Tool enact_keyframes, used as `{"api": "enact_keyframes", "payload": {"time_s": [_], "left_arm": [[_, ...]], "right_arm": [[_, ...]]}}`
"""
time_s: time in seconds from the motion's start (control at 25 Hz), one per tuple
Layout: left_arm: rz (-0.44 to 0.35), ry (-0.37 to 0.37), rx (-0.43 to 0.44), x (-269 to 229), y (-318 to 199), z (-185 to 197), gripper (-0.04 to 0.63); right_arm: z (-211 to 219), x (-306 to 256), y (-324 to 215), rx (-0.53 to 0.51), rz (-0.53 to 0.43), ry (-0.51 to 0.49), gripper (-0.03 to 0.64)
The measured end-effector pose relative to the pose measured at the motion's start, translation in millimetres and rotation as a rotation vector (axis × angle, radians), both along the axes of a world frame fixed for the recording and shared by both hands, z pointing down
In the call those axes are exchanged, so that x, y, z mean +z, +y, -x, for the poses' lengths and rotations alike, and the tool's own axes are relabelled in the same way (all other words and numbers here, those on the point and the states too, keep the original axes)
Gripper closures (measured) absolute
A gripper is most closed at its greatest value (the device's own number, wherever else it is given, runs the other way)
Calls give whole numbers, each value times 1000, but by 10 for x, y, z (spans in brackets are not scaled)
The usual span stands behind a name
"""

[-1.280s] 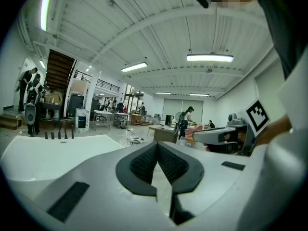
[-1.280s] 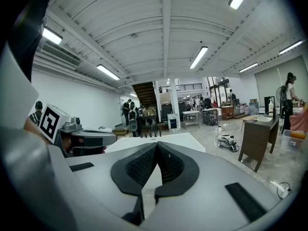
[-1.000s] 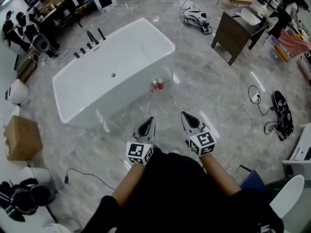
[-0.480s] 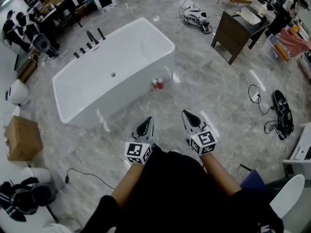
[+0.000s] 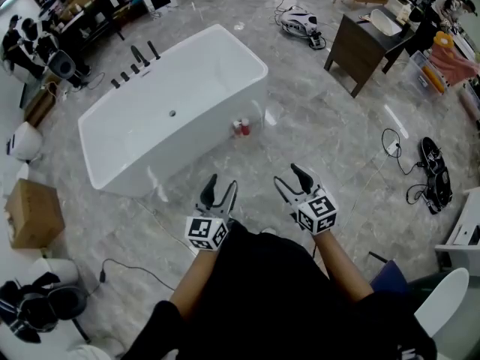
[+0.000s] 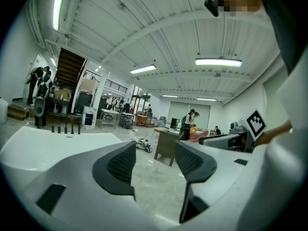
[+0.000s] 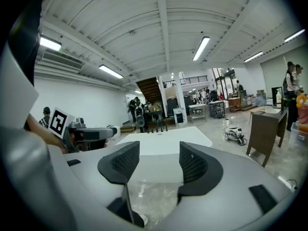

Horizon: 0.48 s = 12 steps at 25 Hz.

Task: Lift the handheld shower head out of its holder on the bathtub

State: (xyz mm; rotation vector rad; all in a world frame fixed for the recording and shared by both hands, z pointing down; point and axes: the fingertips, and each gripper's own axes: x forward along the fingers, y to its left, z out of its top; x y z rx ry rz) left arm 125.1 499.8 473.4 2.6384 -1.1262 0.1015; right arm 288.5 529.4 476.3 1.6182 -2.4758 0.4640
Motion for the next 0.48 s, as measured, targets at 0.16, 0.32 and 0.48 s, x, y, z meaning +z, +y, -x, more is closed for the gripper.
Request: {"api": "enact_keyframes", "payload": {"time_s": [0.16,0.32,0.48], "left_arm": [[38,-5,13,105,19,-16,301],[27,-17,-1,115,27,23,291],[28,-23,-21,135,22,66,287]], "right_arm": [[43,-28,12,-32,-18,5,376],[77,16,36,-34,-8,-2,373],[92,74,48,-46,-1,-10,371]]}}
